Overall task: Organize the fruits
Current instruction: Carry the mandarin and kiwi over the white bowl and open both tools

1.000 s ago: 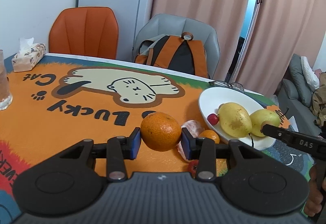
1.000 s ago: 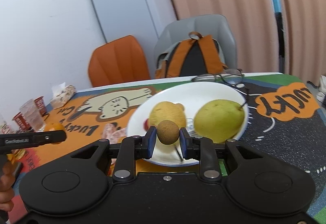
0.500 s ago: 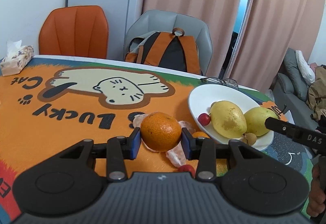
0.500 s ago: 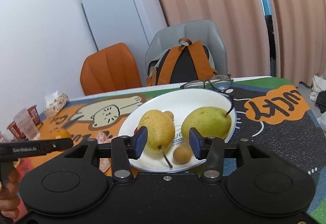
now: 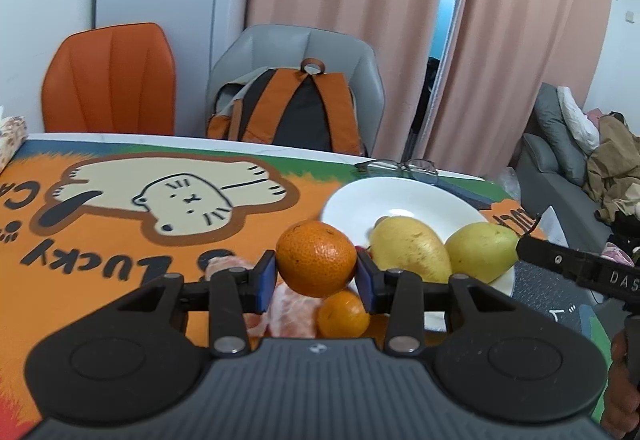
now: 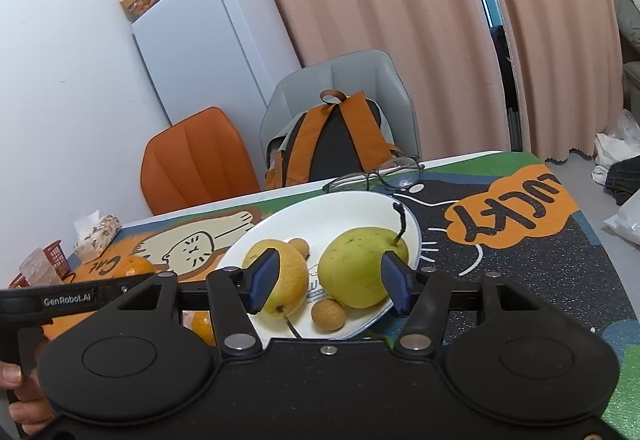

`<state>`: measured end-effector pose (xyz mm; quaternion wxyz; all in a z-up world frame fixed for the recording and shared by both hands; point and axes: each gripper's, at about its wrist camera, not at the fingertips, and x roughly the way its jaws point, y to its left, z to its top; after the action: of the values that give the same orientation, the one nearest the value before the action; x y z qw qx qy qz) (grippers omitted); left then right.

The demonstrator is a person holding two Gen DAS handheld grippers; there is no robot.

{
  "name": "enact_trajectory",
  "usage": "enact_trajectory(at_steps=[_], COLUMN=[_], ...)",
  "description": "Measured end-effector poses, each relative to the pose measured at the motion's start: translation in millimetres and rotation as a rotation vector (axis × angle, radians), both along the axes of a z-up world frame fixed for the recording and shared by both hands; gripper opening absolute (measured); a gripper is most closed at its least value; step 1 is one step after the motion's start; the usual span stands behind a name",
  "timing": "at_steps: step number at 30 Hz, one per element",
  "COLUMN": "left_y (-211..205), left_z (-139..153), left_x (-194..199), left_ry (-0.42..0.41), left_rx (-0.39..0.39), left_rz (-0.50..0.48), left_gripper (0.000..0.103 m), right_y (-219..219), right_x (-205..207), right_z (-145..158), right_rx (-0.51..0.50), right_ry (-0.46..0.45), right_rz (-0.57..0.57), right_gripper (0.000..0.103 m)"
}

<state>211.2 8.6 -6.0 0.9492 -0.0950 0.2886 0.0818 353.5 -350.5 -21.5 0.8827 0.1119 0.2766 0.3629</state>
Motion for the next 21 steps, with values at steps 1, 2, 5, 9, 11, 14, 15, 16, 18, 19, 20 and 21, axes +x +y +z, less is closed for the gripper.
enact_trajectory(at_steps=[1, 2, 5, 9, 11, 14, 15, 16, 18, 19, 20, 21], left_y=[-2, -3, -9, -15, -17, -19, -20, -20, -21, -21, -21, -21], left_z=[0, 0, 1, -2, -4, -9, -11, -13, -18, -20, -22, -24], left_x=[3, 6, 14, 26, 33, 40, 43, 46, 50, 52, 54, 55], left_ry=[0.000, -0.001, -0.002, 0.005, 0.007, 0.012, 0.017, 0.020, 0.027, 0.030, 0.033, 0.034], left_rx=[0.000, 0.002, 0.009, 0.018, 0.021, 0.021, 0.021, 0.021, 0.022, 0.020, 0.018, 0.017], left_rz=[-0.006, -0.012, -0.029, -0.047, -0.055, -0.061, -0.062, -0.063, -0.061, -0.063, -0.067, -0.068], left_gripper=[0.040, 0.040, 0.040, 0.040, 0.040, 0.040, 0.040, 0.040, 0.041, 0.041, 0.041, 0.041], right_y=[-1, -1, -3, -5, -6, -8, -8, -8, -8, -7, -7, -6], right_x=[1, 1, 2, 2, 2, 1, 2, 2, 2, 2, 2, 1], right_z=[0, -1, 0, 1, 2, 3, 3, 3, 3, 3, 3, 4], right_rx=[0.002, 0.003, 0.008, 0.013, 0.018, 0.024, 0.026, 0.026, 0.022, 0.021, 0.020, 0.019], right_ry=[0.003, 0.005, 0.011, 0.005, 0.004, 0.000, -0.001, -0.001, -0.002, -0.002, -0.002, -0.003], right_rz=[-0.002, -0.004, -0.008, -0.014, -0.015, -0.016, -0.016, -0.016, -0.015, -0.014, -0.012, -0.009], right_gripper=[0.057, 0.057, 0.057, 0.058, 0.058, 0.059, 0.059, 0.060, 0.060, 0.060, 0.060, 0.061])
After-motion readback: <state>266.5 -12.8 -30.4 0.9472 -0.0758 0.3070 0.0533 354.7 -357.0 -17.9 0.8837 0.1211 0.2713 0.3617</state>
